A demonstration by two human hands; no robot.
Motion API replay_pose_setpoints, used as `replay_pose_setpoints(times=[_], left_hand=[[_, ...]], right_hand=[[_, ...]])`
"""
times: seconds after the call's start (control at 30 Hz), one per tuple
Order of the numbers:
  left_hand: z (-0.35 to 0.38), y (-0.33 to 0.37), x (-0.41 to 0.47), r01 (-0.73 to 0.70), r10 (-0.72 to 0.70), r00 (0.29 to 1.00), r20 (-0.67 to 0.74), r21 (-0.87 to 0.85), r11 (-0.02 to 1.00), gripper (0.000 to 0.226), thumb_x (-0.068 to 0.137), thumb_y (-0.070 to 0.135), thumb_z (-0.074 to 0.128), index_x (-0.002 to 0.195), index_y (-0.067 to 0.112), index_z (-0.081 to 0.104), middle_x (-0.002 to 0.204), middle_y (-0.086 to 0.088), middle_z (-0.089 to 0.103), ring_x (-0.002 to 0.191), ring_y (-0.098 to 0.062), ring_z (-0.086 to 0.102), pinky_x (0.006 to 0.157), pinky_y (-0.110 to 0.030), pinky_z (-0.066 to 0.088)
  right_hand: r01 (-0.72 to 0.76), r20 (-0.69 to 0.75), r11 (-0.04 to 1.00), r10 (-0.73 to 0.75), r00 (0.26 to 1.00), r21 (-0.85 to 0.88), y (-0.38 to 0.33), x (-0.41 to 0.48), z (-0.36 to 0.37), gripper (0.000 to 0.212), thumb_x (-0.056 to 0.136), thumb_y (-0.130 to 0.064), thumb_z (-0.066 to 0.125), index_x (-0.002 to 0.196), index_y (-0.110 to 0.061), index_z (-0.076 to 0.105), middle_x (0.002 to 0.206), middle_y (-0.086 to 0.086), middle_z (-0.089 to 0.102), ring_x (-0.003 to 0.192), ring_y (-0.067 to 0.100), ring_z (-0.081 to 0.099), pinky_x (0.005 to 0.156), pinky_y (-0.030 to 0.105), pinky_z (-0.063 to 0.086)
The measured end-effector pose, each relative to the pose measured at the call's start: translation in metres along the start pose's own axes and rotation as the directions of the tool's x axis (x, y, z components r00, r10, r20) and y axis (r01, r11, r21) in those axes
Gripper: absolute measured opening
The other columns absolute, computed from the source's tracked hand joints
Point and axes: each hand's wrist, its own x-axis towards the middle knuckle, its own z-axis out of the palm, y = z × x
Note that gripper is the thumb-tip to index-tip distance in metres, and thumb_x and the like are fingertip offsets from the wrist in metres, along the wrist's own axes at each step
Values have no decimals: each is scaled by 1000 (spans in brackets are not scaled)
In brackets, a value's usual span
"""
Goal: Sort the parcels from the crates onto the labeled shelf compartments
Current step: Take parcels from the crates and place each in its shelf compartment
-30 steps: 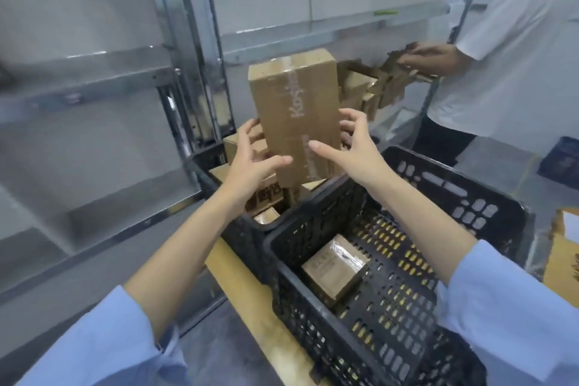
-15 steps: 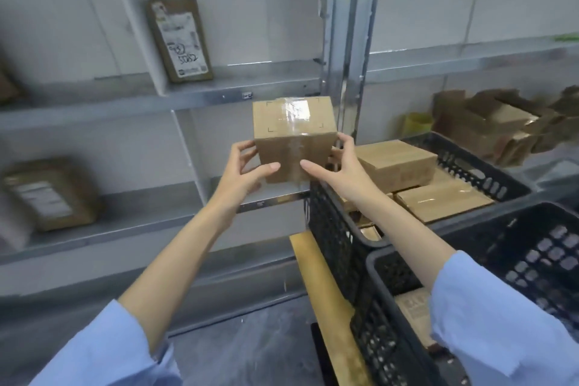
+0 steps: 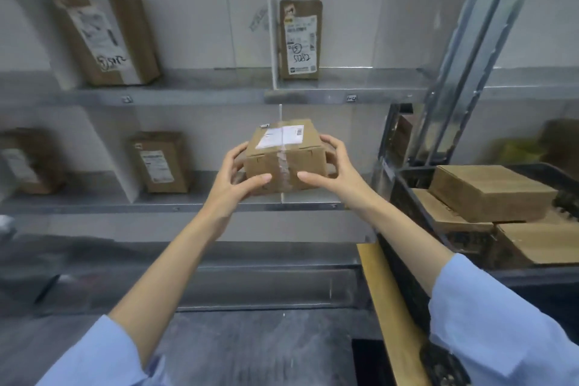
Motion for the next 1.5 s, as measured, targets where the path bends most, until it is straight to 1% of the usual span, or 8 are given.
replay_pose_setpoints(times=[0.13,0.23,0.37,0.57,0.83,1.03,1.2,1.5], left_hand=[[-51,1,-16,-14,19,996,-82,60,998,85,60,35,88,133,30,44,130,6,62,121,-15,57,105,-49,45],[-82,1,-27,-46,54,994,-99,78,996,88,60,23,89,134,24,41,138,6,55,127,-17,52,109,-49,41],[-120,0,-42,-65,80,992,-101,142,988,97,55,40,87,139,30,39,143,15,48,132,-5,46,113,-40,38],[-162,-7,-64,-71,92,992,-89,216,974,100,66,19,89,148,33,33,146,19,45,134,-3,41,102,-35,46],[-197,-15,-82,-123,152,981,-124,213,969,101,68,2,87,147,31,31,148,14,41,135,-5,40,86,-19,51],[-214,-12,-92,-170,198,973,-116,215,962,97,70,-4,83,143,33,31,148,16,38,135,-4,39,81,-14,51],[-228,-9,-93,-176,200,976,-86,231,957,97,70,-5,82,142,36,31,143,20,39,128,11,39,83,-11,48],[-220,-9,-84,-188,201,980,-12,296,936,99,69,5,86,146,32,30,138,25,42,120,16,42,83,-13,51]], right_hand=[[52,96,994,-43,994,-95,-10,11,47,105,75,-27,85,150,-39,12,158,-13,26,139,7,33,111,28,31],[85,147,987,-64,987,-139,-16,17,78,118,74,-15,86,156,-29,4,150,-22,27,138,4,33,115,28,29],[118,202,983,-89,975,-138,-26,19,114,118,74,-9,85,158,-24,4,149,-19,34,128,-10,41,109,21,37],[123,200,984,-96,975,-125,-38,17,158,113,73,-17,87,157,-29,12,152,-20,33,136,-8,32,103,8,30],[121,262,986,-88,961,-112,-49,10,197,112,74,-24,87,152,-43,8,159,-18,24,143,4,29,117,37,31],[78,258,992,-49,965,-104,-54,9,213,106,80,-23,82,152,-42,7,158,-7,32,139,9,35,111,35,37],[68,249,989,-33,968,-132,-56,14,223,109,77,-20,84,151,-40,5,155,-5,33,128,5,41,81,4,43],[24,182,984,8,983,-176,-55,5,212,119,75,-15,86,155,-33,-1,148,-4,38,126,9,43,80,3,44]])
